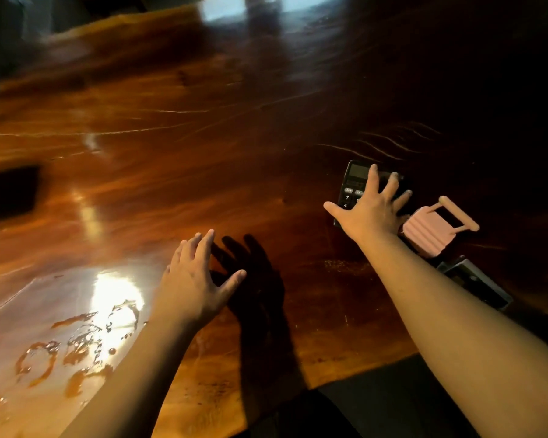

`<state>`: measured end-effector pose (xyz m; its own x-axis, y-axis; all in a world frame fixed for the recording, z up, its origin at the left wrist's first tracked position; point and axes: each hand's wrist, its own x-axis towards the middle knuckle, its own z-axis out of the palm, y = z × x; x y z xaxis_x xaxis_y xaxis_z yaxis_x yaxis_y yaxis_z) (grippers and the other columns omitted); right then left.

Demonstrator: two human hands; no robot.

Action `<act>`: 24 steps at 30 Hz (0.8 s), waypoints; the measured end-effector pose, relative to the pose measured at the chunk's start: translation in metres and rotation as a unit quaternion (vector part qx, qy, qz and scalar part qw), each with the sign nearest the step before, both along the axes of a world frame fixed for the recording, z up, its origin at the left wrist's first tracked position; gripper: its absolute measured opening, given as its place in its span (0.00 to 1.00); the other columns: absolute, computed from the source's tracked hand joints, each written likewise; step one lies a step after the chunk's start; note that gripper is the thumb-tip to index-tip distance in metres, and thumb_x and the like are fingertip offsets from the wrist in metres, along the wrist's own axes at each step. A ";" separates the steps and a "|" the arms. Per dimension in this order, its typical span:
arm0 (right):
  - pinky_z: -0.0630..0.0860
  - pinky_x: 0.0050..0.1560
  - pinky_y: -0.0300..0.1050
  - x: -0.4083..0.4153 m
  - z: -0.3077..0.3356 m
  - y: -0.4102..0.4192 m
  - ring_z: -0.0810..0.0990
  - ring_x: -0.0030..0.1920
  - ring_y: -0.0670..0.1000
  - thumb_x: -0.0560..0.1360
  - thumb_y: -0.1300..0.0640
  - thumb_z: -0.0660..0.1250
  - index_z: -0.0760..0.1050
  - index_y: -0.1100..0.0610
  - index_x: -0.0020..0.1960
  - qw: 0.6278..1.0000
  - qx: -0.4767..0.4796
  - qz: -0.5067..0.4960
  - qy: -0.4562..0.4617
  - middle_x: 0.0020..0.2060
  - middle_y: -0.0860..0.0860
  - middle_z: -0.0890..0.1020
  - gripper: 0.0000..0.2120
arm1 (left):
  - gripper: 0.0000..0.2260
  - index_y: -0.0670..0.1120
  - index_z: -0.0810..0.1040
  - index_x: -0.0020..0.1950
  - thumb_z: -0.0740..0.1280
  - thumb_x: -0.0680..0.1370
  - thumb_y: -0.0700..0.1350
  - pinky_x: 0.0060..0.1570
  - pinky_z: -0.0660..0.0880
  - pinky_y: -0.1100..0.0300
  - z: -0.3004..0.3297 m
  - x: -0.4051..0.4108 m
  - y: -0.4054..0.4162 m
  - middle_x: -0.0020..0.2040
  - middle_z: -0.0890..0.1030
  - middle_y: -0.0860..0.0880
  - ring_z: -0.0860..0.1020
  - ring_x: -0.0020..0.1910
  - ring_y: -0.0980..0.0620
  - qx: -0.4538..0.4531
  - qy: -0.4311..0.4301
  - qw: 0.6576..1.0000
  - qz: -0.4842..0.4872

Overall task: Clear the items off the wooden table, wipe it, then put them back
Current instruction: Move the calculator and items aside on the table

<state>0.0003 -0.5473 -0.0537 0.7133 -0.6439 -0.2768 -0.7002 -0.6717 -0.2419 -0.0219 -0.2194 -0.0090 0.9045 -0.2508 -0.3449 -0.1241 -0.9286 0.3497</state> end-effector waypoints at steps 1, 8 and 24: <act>0.55 0.72 0.76 -0.004 0.005 0.005 0.44 0.79 0.70 0.66 0.27 0.71 0.42 0.46 0.81 1.000 0.001 0.005 -0.002 0.82 0.58 0.47 0.57 | 0.44 0.51 0.53 0.82 0.63 0.73 0.71 0.73 0.65 0.38 0.004 -0.005 0.003 0.81 0.59 0.45 0.57 0.80 0.42 -0.004 0.001 1.000 0.002; 0.70 0.70 0.60 -0.078 0.062 0.064 0.63 0.77 0.58 0.74 0.36 0.70 0.58 0.48 0.80 0.981 0.105 0.116 -0.111 0.78 0.53 0.64 0.41 | 0.43 0.53 0.52 0.82 0.62 0.74 0.71 0.71 0.68 0.43 0.035 -0.043 0.042 0.80 0.62 0.46 0.62 0.77 0.44 -0.049 0.006 0.999 -0.001; 0.69 0.68 0.42 -0.324 0.205 0.136 0.66 0.72 0.40 0.73 0.37 0.68 0.63 0.42 0.78 0.962 0.098 0.004 -0.254 0.73 0.40 0.68 0.35 | 0.40 0.61 0.58 0.79 0.62 0.71 0.74 0.64 0.74 0.55 0.143 -0.112 0.001 0.75 0.69 0.54 0.73 0.69 0.51 -0.219 -0.013 0.943 -0.252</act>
<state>-0.3241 -0.4117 0.1510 0.7938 -0.6082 -0.0072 -0.4531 -0.5834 -0.6741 -0.1342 -0.2187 0.1340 0.6393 -0.7638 -0.0886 -0.5241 -0.5172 0.6767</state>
